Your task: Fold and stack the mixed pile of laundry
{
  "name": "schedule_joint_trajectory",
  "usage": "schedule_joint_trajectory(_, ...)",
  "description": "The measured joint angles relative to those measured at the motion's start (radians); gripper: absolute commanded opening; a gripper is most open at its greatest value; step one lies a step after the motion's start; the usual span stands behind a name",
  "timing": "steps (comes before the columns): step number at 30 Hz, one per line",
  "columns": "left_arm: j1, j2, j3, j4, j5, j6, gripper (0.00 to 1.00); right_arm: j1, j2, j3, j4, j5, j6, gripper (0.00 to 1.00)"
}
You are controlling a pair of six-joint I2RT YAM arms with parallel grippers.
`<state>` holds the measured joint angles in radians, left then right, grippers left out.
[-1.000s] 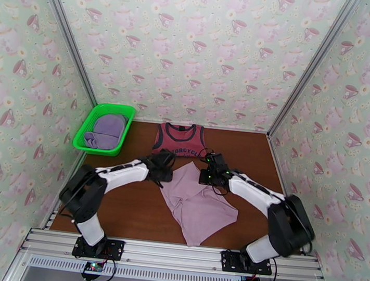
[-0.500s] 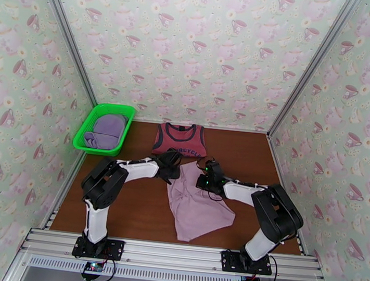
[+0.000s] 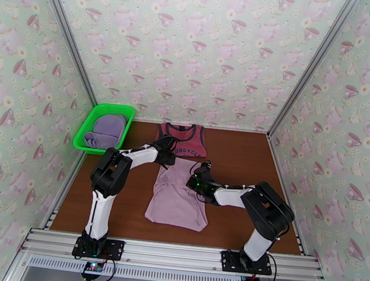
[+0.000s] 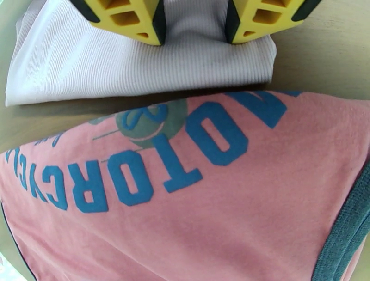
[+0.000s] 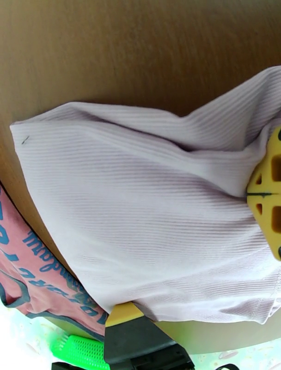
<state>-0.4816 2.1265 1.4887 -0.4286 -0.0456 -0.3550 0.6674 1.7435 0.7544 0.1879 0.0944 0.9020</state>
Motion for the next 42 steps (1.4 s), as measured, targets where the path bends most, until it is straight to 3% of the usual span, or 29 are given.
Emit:
schedule_joint_trajectory(4,0.002,-0.078,-0.053,-0.058,-0.018,0.019,0.48,0.0,-0.094,0.068,-0.216,0.048,-0.171,0.06)
schedule_joint_trajectory(9,-0.005,-0.357,-0.106,-0.059,-0.071,0.125,0.51,-0.003,-0.42,0.198,-0.455,0.091,-0.549,0.44)
schedule_joint_trajectory(10,-0.009,-0.43,-0.121,-0.024,-0.076,0.16,0.64,-0.003,-0.486,0.211,-0.478,0.089,-0.619,0.47)
schedule_joint_trajectory(12,-0.024,-0.614,-0.185,0.098,-0.076,0.251,0.98,-0.003,-0.64,0.23,-0.525,0.055,-0.797,0.56)
schedule_joint_trajectory(14,-0.044,-0.787,-0.278,0.24,-0.056,0.341,1.0,-0.006,-0.763,0.23,-0.594,-0.023,-0.988,0.65)
schedule_joint_trajectory(17,-0.072,-0.992,-0.441,0.405,0.008,0.48,1.0,-0.005,-0.892,0.229,-0.748,-0.132,-1.246,0.66)
schedule_joint_trajectory(19,-0.092,-1.064,-0.517,0.43,0.032,0.562,1.0,-0.003,-0.932,0.234,-0.867,-0.175,-1.392,0.67)
schedule_joint_trajectory(24,-0.207,-1.169,-0.672,0.304,0.017,0.797,0.95,0.031,-0.912,0.233,-1.169,-0.2,-1.683,0.67)
schedule_joint_trajectory(28,-0.37,-1.354,-0.857,0.183,-0.058,1.043,0.92,0.179,-0.874,0.121,-1.265,-0.152,-1.823,0.67)
schedule_joint_trajectory(34,-0.564,-1.471,-0.975,-0.057,-0.167,1.259,0.92,0.369,-0.723,-0.038,-1.231,-0.056,-1.91,0.68)
schedule_joint_trajectory(38,-0.677,-1.432,-1.03,-0.136,-0.216,1.312,0.93,0.412,-0.654,-0.057,-1.146,-0.016,-1.932,0.68)
schedule_joint_trajectory(42,-0.706,-1.333,-1.055,-0.142,-0.226,1.337,0.93,0.439,-0.577,-0.078,-1.05,0.021,-1.937,0.68)
